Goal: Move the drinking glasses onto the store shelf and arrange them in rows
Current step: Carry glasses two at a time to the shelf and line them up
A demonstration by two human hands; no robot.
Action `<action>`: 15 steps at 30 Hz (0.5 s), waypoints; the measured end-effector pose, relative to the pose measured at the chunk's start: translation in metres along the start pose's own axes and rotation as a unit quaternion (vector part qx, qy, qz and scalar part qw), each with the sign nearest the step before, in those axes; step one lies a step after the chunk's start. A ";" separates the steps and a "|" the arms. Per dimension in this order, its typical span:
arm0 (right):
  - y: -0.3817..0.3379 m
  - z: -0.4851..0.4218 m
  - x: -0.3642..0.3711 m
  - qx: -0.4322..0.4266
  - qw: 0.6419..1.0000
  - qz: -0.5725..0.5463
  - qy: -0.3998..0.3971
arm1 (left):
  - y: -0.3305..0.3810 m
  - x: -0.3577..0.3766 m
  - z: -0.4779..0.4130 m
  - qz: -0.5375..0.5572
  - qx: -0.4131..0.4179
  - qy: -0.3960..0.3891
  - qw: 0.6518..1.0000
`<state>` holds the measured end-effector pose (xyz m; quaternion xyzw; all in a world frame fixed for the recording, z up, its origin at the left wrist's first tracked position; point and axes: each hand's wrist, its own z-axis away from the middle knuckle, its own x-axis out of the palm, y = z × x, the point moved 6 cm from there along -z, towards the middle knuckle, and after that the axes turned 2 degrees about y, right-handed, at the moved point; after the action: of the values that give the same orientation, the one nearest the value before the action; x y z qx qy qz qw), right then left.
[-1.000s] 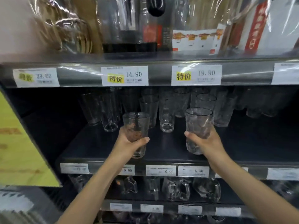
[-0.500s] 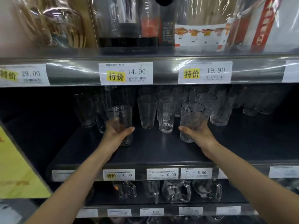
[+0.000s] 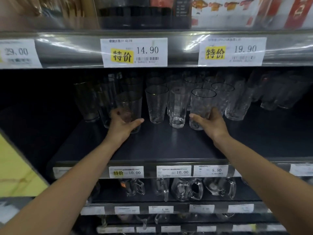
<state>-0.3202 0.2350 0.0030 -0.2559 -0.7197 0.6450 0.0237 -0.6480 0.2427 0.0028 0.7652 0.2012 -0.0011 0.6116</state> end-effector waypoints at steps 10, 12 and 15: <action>-0.004 0.005 -0.007 -0.015 0.998 0.026 0.062 | 0.012 -0.009 0.009 -0.177 0.083 0.076 0.978; -0.005 0.007 -0.008 -0.013 0.997 0.034 0.067 | 0.016 -0.011 0.011 -0.210 0.103 0.094 0.968; -0.007 0.008 -0.009 -0.025 0.995 0.057 0.074 | 0.016 -0.012 0.010 -0.242 0.111 0.104 0.958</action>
<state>-0.3176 0.2241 0.0107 -0.3443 -0.7162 0.6062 0.0331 -0.6516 0.2272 0.0188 0.7526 0.4419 -0.0918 0.4794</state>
